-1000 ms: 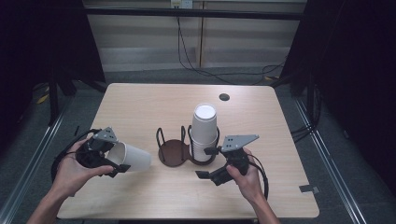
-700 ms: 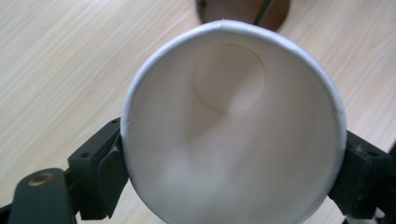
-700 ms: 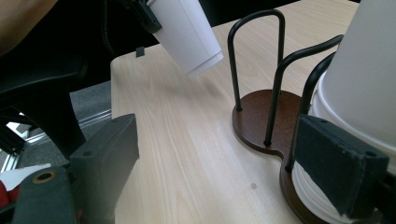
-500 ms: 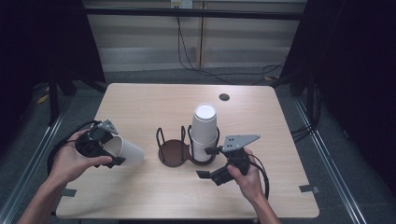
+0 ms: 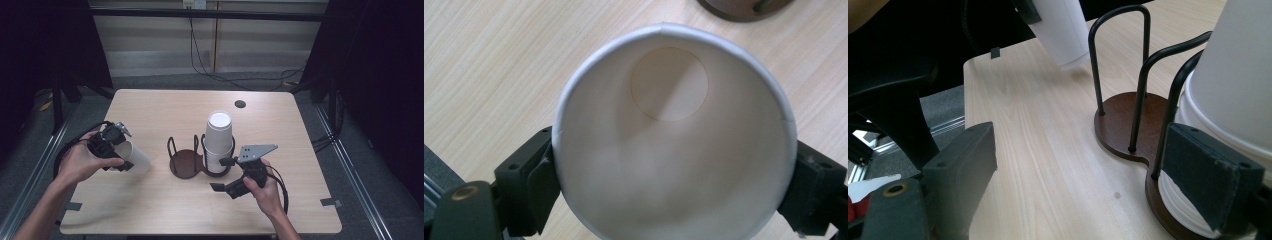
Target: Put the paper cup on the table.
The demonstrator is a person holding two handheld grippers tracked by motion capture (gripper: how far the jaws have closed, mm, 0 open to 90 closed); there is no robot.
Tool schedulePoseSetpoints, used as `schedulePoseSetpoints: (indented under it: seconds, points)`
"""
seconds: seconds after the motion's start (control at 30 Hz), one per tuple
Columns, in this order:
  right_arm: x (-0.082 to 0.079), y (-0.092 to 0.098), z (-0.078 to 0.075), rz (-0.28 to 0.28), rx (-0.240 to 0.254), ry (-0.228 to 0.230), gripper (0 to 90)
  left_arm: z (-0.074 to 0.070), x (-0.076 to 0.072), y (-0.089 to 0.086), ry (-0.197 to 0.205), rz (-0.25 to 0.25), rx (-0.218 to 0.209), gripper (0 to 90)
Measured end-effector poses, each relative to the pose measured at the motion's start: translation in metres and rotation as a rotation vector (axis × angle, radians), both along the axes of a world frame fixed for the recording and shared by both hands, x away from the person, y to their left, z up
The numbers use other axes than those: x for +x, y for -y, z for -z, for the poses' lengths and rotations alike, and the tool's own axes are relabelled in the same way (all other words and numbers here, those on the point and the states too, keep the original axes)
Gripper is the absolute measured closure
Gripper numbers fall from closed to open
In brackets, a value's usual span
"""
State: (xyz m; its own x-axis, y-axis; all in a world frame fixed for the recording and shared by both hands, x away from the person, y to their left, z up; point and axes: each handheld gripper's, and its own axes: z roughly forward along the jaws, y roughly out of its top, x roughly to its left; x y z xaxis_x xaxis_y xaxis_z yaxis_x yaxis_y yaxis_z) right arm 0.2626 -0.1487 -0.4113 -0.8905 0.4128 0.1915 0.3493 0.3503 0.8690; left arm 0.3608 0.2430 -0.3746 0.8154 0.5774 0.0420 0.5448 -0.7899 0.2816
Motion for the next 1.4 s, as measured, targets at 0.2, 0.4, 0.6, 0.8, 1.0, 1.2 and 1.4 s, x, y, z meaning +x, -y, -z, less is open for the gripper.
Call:
schedulePoseSetpoints:
  seconds: [0.2, 0.4, 0.6, 0.8, 1.0, 1.2, 1.4]
  points:
    - [0.0, 0.001, 0.0, 0.002, -0.004, -0.003, 13.9, 0.005, 0.009, 0.012, -0.029, 0.005, 0.036, 11.9]
    - [0.0, 0.001, 0.001, 0.006, -0.008, -0.002, 13.9, 0.012, 0.017, 0.023, -0.012, 0.012, 0.056, 10.7]
    - [0.0, 0.001, 0.001, 0.004, -0.009, -0.007, 13.9, 0.019, 0.024, 0.029, -0.01, 0.001, 0.073, 9.0]
    - [0.0, 0.001, 0.002, 0.008, -0.011, -0.013, 13.9, 0.02, 0.029, 0.033, -0.013, 0.003, 0.061, 7.4]
    - [0.0, 0.001, 0.002, 0.011, -0.011, -0.014, 13.9, 0.023, 0.032, 0.041, 0.016, -0.003, 0.07, 6.9]
    - [0.0, 0.003, 0.001, 0.016, -0.011, -0.014, 13.9, 0.027, 0.035, 0.046, 0.027, -0.017, 0.065, 6.7]
    - [0.0, 0.003, 0.001, 0.017, -0.013, -0.012, 13.9, 0.031, 0.031, 0.049, 0.063, -0.017, 0.081, 6.7]
